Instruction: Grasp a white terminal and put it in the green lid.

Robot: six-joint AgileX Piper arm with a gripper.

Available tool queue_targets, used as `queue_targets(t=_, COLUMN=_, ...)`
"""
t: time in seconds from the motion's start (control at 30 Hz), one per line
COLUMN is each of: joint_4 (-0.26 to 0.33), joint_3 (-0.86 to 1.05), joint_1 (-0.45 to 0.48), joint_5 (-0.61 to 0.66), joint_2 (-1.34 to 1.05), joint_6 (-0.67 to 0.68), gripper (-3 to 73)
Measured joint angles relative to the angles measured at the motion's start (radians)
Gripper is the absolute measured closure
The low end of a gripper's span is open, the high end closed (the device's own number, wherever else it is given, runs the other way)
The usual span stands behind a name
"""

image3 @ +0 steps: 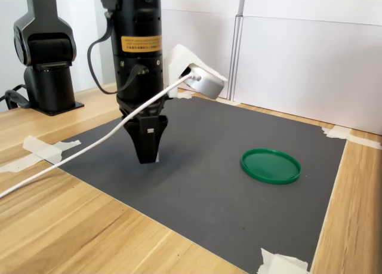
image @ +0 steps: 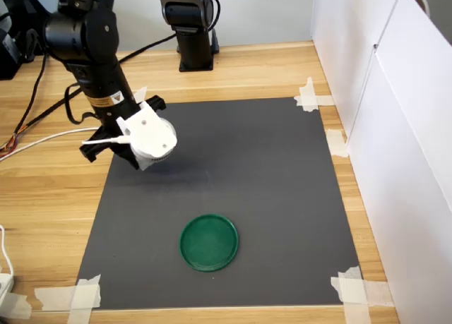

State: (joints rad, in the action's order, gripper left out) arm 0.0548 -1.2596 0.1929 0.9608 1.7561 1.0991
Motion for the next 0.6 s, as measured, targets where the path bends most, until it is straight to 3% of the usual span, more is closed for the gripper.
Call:
queue_targets(t=0.27, joint_4=0.01, joint_3=-0.331, joint_1=-0.144, joint_5=0.132, joint_2=0.029, joint_6=-0.073, gripper=39.5)
queue_targets(t=0.6, joint_4=0.004, joint_3=-0.561, joint_1=-0.262, joint_5=0.215, joint_2=0.201, joint_6=-0.216, gripper=39.5)
